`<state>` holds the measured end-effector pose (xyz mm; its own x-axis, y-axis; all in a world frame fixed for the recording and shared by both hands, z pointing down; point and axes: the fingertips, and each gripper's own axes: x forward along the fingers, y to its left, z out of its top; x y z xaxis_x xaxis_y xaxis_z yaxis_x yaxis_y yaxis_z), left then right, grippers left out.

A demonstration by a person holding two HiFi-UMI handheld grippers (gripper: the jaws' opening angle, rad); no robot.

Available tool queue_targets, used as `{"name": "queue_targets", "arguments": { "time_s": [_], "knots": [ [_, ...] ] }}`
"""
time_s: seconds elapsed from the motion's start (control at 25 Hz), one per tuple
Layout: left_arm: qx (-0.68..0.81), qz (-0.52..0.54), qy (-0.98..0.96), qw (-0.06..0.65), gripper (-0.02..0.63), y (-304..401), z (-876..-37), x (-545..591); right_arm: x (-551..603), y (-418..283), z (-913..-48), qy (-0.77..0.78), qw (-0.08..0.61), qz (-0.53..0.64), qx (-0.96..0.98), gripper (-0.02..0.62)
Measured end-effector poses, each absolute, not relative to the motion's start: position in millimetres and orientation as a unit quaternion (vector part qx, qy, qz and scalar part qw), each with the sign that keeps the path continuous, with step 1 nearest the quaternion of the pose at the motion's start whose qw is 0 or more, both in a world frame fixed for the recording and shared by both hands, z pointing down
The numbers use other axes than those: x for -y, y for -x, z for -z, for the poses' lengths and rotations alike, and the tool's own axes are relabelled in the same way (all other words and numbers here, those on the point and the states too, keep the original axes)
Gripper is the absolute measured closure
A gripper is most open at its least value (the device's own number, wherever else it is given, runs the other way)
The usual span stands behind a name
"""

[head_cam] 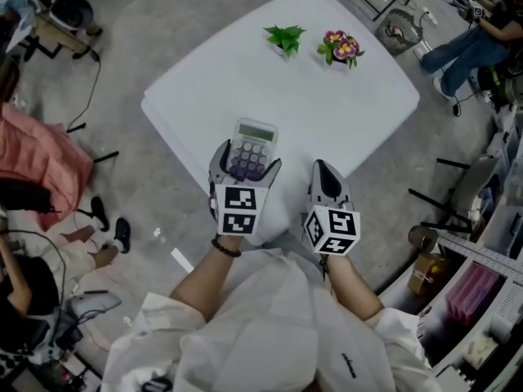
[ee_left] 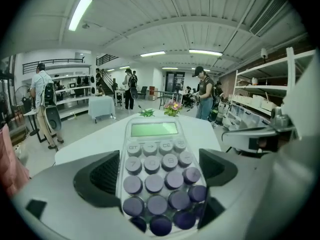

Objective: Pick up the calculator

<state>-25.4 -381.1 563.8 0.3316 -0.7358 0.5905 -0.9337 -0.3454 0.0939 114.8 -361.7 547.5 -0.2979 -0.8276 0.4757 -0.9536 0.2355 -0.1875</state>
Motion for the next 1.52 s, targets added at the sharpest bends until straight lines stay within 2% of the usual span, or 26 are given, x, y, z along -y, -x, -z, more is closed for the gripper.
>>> {"name": "queue_targets", "arguments": {
  "time_s": [0.48, 1.04, 1.52],
  "knots": [
    [0.515, -0.188, -0.820, 0.167, 0.107, 37, -496, 378, 374, -117, -480, -0.589, 0.101, -0.164, 0.785, 0.578],
    [0.531, -0.081, -0.837, 0.102, 0.107, 63, -395, 376, 368, -131, -394, -0.602, 0.042, -0.088, 0.792, 0.578],
    [0.550, -0.044, -0.831, 0.072, 0.107, 91, -366, 365, 358, -160, -357, -0.623, -0.003, -0.072, 0.779, 0.578]
  ]
}}
